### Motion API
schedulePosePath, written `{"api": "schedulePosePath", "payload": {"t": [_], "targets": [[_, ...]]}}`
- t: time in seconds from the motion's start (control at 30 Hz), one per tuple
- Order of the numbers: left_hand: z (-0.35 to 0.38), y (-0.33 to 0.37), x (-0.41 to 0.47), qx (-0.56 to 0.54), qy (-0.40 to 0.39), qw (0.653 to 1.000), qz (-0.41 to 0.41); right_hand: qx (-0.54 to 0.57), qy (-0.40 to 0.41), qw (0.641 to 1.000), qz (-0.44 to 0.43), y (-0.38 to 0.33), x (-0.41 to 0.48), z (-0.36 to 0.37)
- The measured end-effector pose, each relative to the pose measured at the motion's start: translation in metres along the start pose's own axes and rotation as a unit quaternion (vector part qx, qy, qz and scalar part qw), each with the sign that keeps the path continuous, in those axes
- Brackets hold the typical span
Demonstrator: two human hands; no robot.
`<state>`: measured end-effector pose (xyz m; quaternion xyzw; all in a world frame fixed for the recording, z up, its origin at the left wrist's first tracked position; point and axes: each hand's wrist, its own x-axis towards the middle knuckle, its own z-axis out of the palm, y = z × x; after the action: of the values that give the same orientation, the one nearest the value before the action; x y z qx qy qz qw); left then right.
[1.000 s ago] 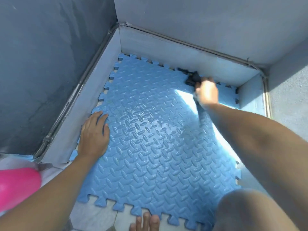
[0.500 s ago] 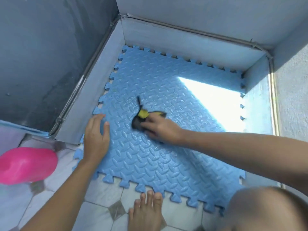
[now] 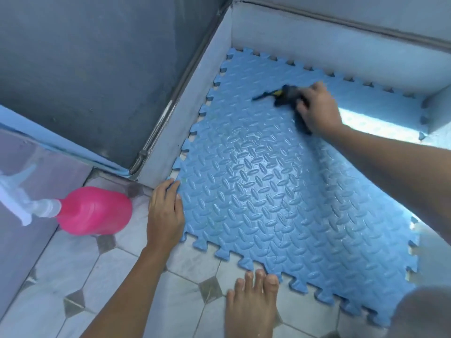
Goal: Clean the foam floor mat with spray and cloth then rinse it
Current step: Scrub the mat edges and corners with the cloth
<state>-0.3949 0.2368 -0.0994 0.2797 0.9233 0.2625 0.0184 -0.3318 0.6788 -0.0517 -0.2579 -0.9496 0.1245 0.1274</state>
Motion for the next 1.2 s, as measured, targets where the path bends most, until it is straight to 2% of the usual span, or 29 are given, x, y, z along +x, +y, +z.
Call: {"api": "schedulePosePath", "payload": {"t": [0.1,0.17,0.27,0.37,0.43,0.53,0.6,0.63,0.67,0.77,0.87,0.93,1.0,1.1,1.17,1.2], "targets": [[0.000,0.004,-0.001,-0.055,0.024,0.998,-0.031,0.001,0.065,0.977,0.202,0.011,0.029,0.001],[-0.003,0.009,-0.003,-0.098,0.038,0.992,-0.066,0.016,0.046,0.980,0.191,-0.017,0.039,0.015],[-0.014,0.026,-0.012,-0.122,0.079,0.986,-0.082,0.032,-0.016,0.998,0.045,-0.082,0.036,0.041],[-0.028,0.046,-0.012,-0.148,0.120,0.981,-0.041,0.066,-0.069,0.988,-0.124,-0.154,0.004,0.056],[-0.042,0.059,-0.001,-0.164,0.156,0.974,-0.013,0.103,-0.133,0.956,-0.241,-0.198,-0.036,0.064],[-0.059,0.077,0.021,-0.160,0.168,0.973,0.009,0.136,-0.240,0.870,-0.408,-0.236,-0.110,0.059],[-0.061,0.083,0.034,-0.150,0.133,0.979,0.018,0.154,-0.291,0.827,-0.456,-0.235,-0.147,0.050],[-0.057,0.084,0.040,-0.146,0.115,0.982,0.018,0.142,-0.295,0.815,-0.478,-0.228,-0.156,0.046],[-0.052,0.084,0.045,-0.143,0.098,0.985,0.017,0.131,-0.292,0.818,-0.477,-0.218,-0.157,0.041],[-0.024,0.083,0.058,-0.122,0.048,0.991,0.029,0.117,-0.256,0.884,-0.373,-0.161,-0.133,0.022],[0.009,0.087,0.067,-0.102,-0.011,0.994,0.048,0.086,-0.165,0.964,-0.188,-0.072,-0.102,-0.005],[0.027,0.089,0.073,-0.072,-0.039,0.994,0.067,0.051,-0.103,0.991,-0.067,-0.003,-0.089,-0.026],[0.040,0.087,0.075,-0.028,-0.062,0.995,0.070,-0.005,-0.043,0.996,0.072,0.062,-0.088,-0.049],[0.049,0.075,0.073,0.026,-0.073,0.994,0.077,-0.025,0.057,0.969,0.239,0.134,-0.115,-0.068],[0.051,0.066,0.070,0.044,-0.073,0.993,0.084,-0.025,0.066,0.960,0.269,0.143,-0.136,-0.066],[0.052,0.065,0.070,0.047,-0.071,0.993,0.087,-0.024,0.056,0.964,0.258,0.135,-0.142,-0.065]]}}
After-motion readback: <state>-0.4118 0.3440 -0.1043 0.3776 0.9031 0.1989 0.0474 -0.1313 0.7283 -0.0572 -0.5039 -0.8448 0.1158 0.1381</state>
